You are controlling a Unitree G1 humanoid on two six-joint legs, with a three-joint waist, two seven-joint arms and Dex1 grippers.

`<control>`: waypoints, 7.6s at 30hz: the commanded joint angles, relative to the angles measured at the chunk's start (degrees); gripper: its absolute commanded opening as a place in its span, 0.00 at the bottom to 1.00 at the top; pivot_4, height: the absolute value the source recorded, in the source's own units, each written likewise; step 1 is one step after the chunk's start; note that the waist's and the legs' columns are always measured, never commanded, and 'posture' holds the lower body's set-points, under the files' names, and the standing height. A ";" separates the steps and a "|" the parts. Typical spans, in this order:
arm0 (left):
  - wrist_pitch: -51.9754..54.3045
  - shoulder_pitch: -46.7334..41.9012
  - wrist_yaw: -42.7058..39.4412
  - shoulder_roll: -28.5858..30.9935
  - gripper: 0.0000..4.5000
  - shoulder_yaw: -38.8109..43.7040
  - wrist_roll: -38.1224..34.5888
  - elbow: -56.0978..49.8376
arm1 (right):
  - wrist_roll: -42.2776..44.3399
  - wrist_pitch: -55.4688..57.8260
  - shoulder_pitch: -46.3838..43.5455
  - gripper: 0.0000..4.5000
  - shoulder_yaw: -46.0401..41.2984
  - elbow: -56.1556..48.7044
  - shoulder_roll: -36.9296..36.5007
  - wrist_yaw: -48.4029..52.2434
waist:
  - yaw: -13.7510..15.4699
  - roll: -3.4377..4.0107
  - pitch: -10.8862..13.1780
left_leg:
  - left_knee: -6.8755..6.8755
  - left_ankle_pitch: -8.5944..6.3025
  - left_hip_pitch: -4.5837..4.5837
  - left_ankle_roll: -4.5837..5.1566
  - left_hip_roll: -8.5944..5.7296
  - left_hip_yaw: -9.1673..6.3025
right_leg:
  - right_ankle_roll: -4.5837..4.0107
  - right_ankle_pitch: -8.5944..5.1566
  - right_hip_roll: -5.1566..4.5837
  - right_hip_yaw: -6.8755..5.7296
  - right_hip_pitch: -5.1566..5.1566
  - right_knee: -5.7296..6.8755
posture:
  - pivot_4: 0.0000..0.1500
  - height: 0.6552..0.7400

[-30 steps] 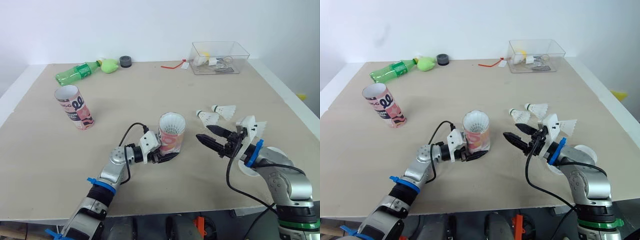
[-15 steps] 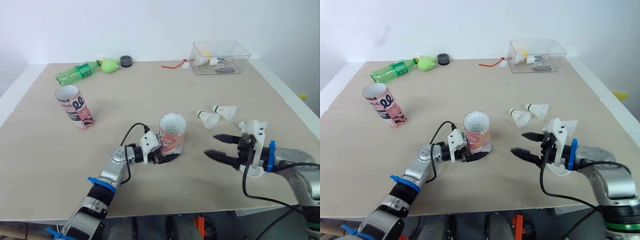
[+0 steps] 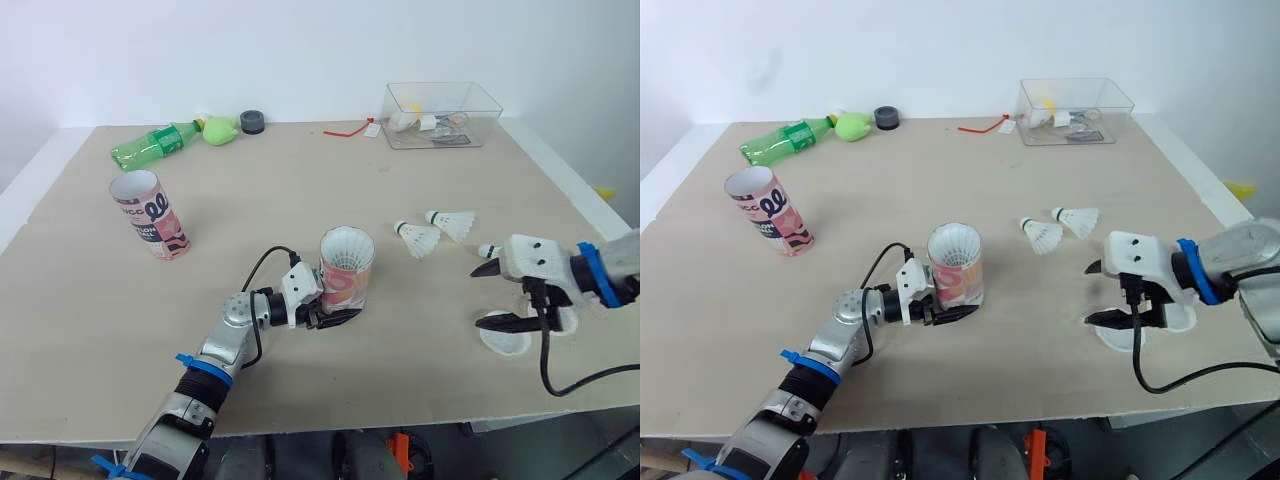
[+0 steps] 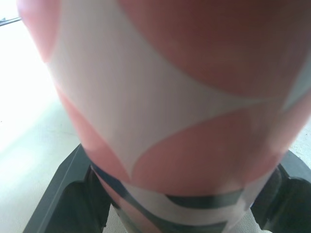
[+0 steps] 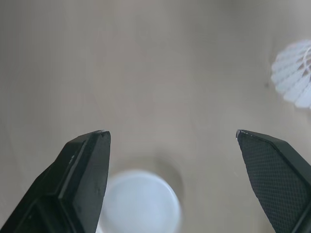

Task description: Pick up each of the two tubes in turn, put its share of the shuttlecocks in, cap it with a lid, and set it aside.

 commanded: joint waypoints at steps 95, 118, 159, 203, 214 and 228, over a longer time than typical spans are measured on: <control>-6.78 -10.57 2.24 -0.17 0.67 0.24 4.06 25.13 | 10.34 -59.58 -72.16 0.00 47.52 49.29 34.09 10.01 | -0.24 0.21 -0.07 | 0.06 0.27 0.56 0.41 0.17 1.24 | -0.26 0.97 0.12 1.31 -0.25 0.01 | 1.00 1.00; -4.45 -7.97 1.61 -0.07 0.67 0.92 2.92 21.71 | 6.02 -66.55 -70.02 0.00 47.85 56.18 42.39 10.01 | -0.24 0.20 -0.07 | 0.04 0.26 0.54 0.39 0.21 1.26 | -0.32 0.96 0.12 1.26 -0.28 0.01 | 1.00 1.00; -1.82 -6.16 1.34 0.42 0.67 0.97 3.58 19.13 | -1.43 -66.97 -68.17 0.14 40.35 60.41 44.94 10.01 | -0.27 0.16 -0.15 | -0.22 0.26 0.49 0.39 0.21 1.33 | -0.48 0.89 0.16 1.27 -0.49 0.02 | 1.00 1.00; 1.01 -4.36 -0.25 1.49 0.67 1.10 2.55 13.88 | 11.43 12.65 -37.73 0.01 9.98 18.06 38.66 2.51 | -0.38 0.09 -0.33 | -0.59 0.24 0.31 0.35 0.41 1.19 | -0.50 0.83 0.90 1.51 -0.86 0.06 | 1.00 1.00; 0.55 -4.39 -0.14 1.30 0.67 1.11 2.65 14.45 | 2.85 7.03 -39.63 0.01 13.22 21.57 40.68 4.96 | -0.38 0.06 -0.41 | -0.59 0.24 0.36 0.35 0.42 1.19 | -0.52 0.83 0.93 1.52 -0.82 0.07 | 1.00 1.00; -0.20 -5.08 0.32 0.72 0.67 1.36 2.82 15.99 | -5.66 8.62 -40.81 0.01 18.81 23.97 43.91 7.50 | -0.41 -0.04 -1.38 | -0.60 0.23 0.52 0.34 0.57 1.20 | -0.68 0.79 1.05 1.50 -0.74 0.07 | 1.00 1.00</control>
